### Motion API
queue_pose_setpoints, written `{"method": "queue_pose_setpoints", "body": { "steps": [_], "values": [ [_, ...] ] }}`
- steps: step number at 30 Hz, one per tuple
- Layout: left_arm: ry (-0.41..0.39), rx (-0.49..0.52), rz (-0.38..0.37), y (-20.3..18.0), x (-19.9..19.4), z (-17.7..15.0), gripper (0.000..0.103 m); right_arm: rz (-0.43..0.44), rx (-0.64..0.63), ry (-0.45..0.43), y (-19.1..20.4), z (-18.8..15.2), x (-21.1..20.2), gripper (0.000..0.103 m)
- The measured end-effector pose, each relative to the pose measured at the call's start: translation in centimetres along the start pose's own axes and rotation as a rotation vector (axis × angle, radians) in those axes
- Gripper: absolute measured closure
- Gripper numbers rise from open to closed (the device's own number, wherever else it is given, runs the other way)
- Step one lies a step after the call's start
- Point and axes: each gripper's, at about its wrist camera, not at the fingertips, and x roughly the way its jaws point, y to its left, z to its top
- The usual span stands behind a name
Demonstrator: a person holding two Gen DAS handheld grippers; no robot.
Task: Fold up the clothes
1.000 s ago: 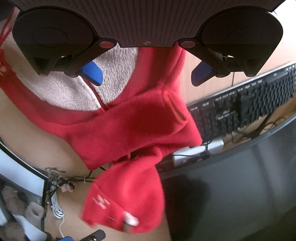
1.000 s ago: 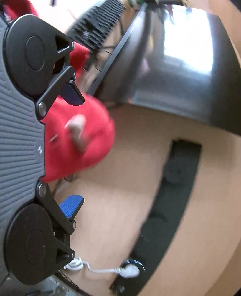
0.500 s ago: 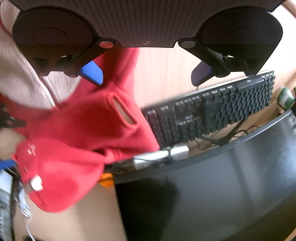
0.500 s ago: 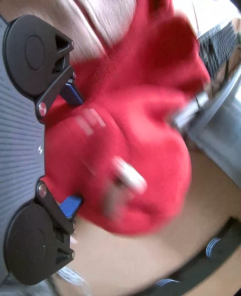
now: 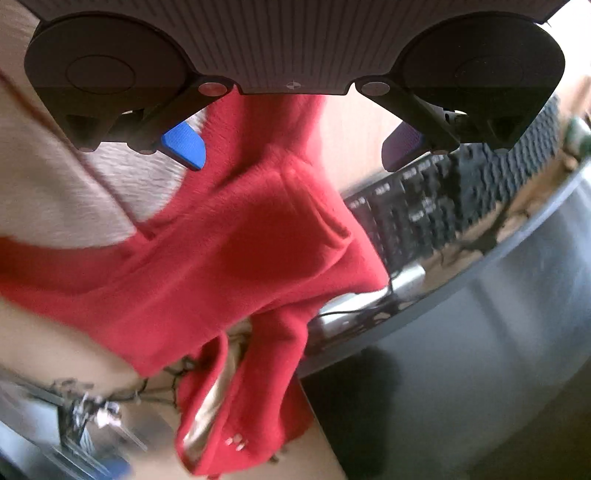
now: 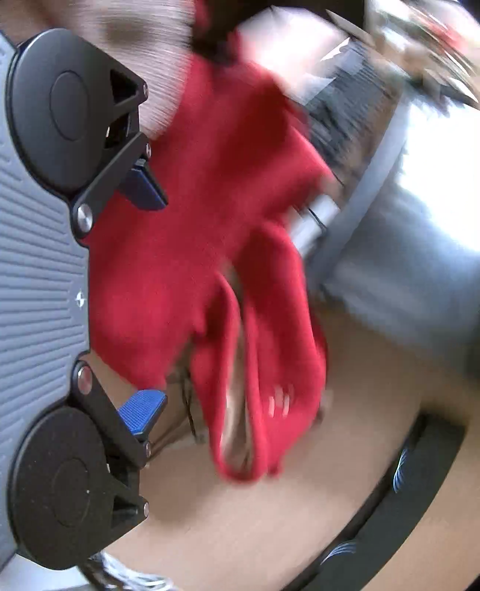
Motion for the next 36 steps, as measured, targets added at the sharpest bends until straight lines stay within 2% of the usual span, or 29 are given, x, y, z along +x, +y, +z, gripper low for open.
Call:
{"method": "queue_pose_setpoints", "body": {
  "steps": [1, 3, 5, 8, 10, 12, 13, 14, 16, 17, 19, 21, 22, 24, 26, 29, 30, 31, 32, 36],
  "values": [
    [-0.002, -0.003, 0.044, 0.3, 0.5, 0.4, 0.000, -0.028, 0.000, 0.004, 0.3, -0.2, 0.3, 0.000],
    [-0.022, -0.083, 0.086, 2.1, 0.5, 1.4, 0.000, -0.118, 0.072, 0.014, -0.8, -0.2, 1.2, 0.000],
    [-0.054, -0.173, 0.074, 3.8, -0.3, 2.2, 0.000, -0.209, 0.143, 0.025, -1.9, -0.3, 2.1, 0.000],
    [-0.119, -0.200, 0.032, 4.5, -2.0, 2.6, 0.000, -0.345, 0.251, 0.040, -3.7, -0.4, 3.4, 0.000],
    [-0.133, -0.147, -0.039, 3.6, -2.5, 2.6, 0.000, -0.436, 0.323, 0.051, -4.8, -0.4, 4.2, 0.000],
    [-0.130, -0.012, -0.111, 1.0, -2.5, 2.3, 0.000, -0.600, 0.435, 0.063, -7.4, -2.2, 3.0, 0.000],
    [-0.134, 0.060, -0.120, -0.4, -2.4, 2.1, 0.000, -0.696, 0.514, 0.083, -9.0, -3.7, 1.8, 0.000],
    [-0.144, 0.136, -0.107, -2.0, -2.0, 1.8, 0.000, -0.750, 0.612, 0.110, -10.8, -5.2, 1.2, 0.000],
    [-0.173, 0.272, -0.058, -5.0, -0.9, 1.5, 0.000, -0.733, 0.787, 0.168, -13.3, -8.2, -0.2, 0.000],
    [-0.191, 0.323, -0.026, -6.2, -0.4, 1.6, 0.000, -0.700, 0.834, 0.184, -13.7, -9.2, -0.7, 0.000],
    [-0.197, 0.390, 0.032, -7.9, 1.3, 1.8, 0.000, -0.612, 0.880, 0.201, -13.8, -10.6, -1.4, 0.000],
    [-0.198, 0.430, 0.116, -8.4, 2.6, 2.0, 0.000, -0.528, 1.013, 0.194, -14.5, -12.2, -2.4, 0.000],
    [-0.205, 0.437, 0.171, -8.3, 3.0, 2.1, 0.000, -0.514, 1.075, 0.187, -14.7, -12.9, -3.1, 0.000],
    [-0.227, 0.340, 0.281, -6.3, 2.8, 2.7, 0.000, -0.525, 1.094, 0.193, -14.9, -13.6, -3.8, 0.000],
    [-0.232, 0.164, 0.384, -2.7, 1.9, 3.4, 0.000, -0.537, 1.029, 0.199, -14.7, -13.6, -4.0, 0.000],
    [-0.194, -0.092, 0.519, 3.4, 0.5, 2.1, 0.000, -0.466, 0.900, 0.199, -13.4, -13.1, -4.6, 0.000],
    [-0.173, -0.173, 0.526, 5.2, 0.1, 1.3, 0.000, -0.430, 0.855, 0.192, -12.8, -12.9, -5.0, 0.000],
    [-0.149, -0.254, 0.519, 6.9, -0.3, 0.3, 0.000, -0.392, 0.800, 0.187, -12.0, -12.5, -5.5, 0.000],
    [-0.113, -0.358, 0.480, 8.9, -0.7, -1.1, 0.000, -0.356, 0.743, 0.182, -11.0, -12.1, -6.3, 0.000],
    [0.038, -0.822, 0.220, 15.1, -1.5, -7.7, 0.000, -0.157, 0.617, 0.192, -7.1, -10.8, -9.5, 0.000]
  ]
}}
